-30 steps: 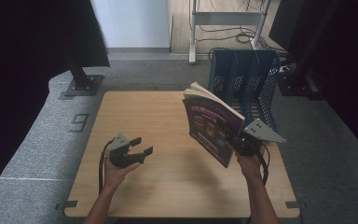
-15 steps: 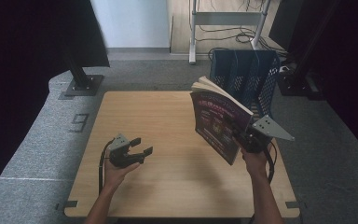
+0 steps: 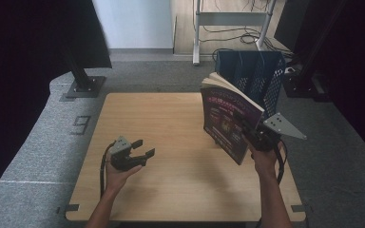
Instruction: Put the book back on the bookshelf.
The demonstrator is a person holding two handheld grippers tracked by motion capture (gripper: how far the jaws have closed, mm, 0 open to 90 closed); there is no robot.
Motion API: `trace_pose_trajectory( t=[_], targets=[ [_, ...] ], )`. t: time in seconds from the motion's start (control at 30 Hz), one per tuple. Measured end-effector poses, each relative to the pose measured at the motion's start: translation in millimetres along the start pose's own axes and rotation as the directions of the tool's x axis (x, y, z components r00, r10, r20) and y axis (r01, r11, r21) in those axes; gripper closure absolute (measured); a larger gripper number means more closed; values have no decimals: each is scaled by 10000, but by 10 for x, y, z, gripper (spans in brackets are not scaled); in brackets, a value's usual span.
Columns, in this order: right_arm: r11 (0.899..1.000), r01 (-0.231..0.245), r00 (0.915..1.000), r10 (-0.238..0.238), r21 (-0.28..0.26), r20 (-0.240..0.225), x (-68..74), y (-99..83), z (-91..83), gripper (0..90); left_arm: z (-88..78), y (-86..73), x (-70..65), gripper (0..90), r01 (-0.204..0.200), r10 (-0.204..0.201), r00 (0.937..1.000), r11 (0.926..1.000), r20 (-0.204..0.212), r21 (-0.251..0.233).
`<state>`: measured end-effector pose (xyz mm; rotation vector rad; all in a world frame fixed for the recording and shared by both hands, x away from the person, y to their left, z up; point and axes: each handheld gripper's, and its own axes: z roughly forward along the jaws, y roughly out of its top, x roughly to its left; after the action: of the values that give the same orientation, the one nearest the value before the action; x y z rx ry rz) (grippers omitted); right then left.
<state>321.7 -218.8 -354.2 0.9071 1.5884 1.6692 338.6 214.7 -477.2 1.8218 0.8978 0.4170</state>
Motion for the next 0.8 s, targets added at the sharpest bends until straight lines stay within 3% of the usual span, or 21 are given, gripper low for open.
trace_pose_trajectory(
  t=[0.8],
  targets=[
    [9994,-236,9958,259,-272,873,-269,99,-84,816,40,-15,-9,304,-22,18,9999,9993,106,372]
  ],
)
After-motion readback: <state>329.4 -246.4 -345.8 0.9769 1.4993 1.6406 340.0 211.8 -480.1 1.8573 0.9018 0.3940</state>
